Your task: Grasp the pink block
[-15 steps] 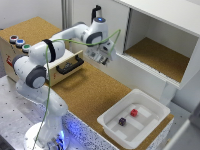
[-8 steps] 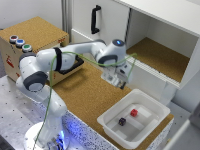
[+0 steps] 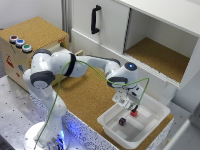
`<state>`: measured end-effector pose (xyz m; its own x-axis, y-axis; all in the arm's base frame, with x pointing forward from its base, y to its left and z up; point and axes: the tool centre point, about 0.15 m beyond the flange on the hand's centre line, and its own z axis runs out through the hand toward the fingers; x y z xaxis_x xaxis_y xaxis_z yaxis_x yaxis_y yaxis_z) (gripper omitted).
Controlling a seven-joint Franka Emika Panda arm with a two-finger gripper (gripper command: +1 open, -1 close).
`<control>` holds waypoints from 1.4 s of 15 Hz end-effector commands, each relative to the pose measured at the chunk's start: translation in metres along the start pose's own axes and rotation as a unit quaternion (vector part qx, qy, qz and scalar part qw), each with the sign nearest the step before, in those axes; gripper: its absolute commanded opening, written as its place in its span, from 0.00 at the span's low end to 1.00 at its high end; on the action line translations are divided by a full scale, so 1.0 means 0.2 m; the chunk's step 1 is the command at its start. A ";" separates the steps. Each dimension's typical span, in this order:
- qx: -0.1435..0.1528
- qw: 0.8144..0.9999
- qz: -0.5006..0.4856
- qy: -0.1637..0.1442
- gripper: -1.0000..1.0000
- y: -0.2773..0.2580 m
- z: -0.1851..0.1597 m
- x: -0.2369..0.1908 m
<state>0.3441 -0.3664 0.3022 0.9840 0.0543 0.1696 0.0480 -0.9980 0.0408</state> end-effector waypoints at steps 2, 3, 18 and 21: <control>0.027 0.999 -0.024 0.012 1.00 0.13 0.36 0.13; 0.029 0.999 -0.014 0.010 1.00 0.15 0.38 0.14; 0.027 1.000 -0.005 0.002 0.00 0.11 0.51 0.17; 0.018 1.000 0.010 -0.005 0.00 0.12 0.52 0.12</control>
<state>0.3902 -0.3810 0.2216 0.9886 0.0424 0.1444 0.0381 -0.9987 0.0325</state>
